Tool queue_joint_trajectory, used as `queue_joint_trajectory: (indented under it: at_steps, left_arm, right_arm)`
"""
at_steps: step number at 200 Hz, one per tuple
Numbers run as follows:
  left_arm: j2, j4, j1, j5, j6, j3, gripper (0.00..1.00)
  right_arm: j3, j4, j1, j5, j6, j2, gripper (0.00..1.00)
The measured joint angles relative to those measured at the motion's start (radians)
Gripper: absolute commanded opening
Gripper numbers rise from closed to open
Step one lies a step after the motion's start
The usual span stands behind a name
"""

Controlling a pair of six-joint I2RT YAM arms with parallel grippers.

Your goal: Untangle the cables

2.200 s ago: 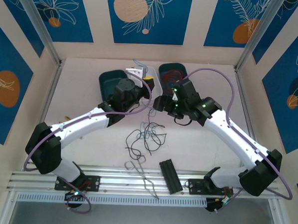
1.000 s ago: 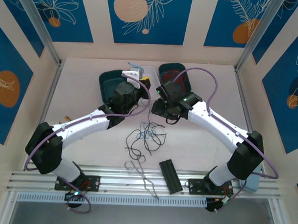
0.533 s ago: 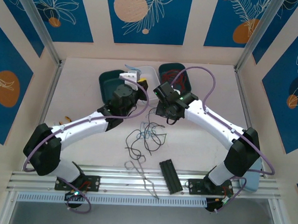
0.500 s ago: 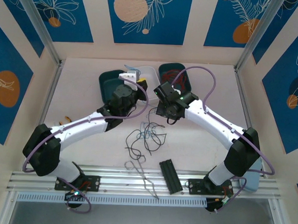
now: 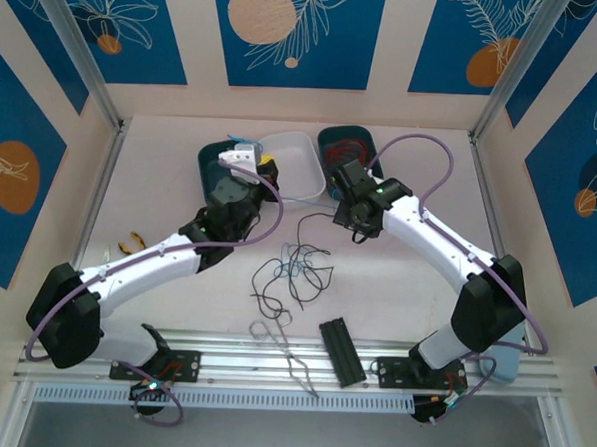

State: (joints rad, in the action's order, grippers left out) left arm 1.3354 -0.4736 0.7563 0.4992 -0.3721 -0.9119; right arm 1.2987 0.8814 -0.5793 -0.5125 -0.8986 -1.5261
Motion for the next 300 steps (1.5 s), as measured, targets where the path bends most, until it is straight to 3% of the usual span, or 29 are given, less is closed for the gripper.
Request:
queue_joint_trajectory:
  at_steps: [61,116,142,177,207,300]
  left_arm:
    - [-0.06,0.002,-0.011,0.076,0.042,0.031,0.0]
    - [-0.125,0.061,-0.086,0.069,0.064,0.024,0.0]
    - [-0.106,0.181,-0.12,-0.018,0.078,-0.057,0.0]
    - [0.019,0.377,-0.169,-0.214,0.113,-0.315,0.0]
    - [0.143,0.486,-0.18,-0.317,0.156,-0.485,0.0]
    - [0.552,0.622,-0.206,-0.371,0.283,-0.953,0.0]
  right_arm:
    - [-0.071,-0.006,0.117,0.0,0.014,0.097,0.54]
    - [-0.134,-0.017,0.198,0.015,0.053,0.15,0.53]
    - [-0.136,-0.053,0.208,0.061,0.103,0.173,0.63]
    - [-0.14,-0.146,0.209,0.197,0.195,0.195,0.72]
    - [-0.143,-0.189,0.208,0.271,0.237,0.232,0.77]
    - [-0.16,-0.213,0.202,0.281,0.278,0.32,0.88]
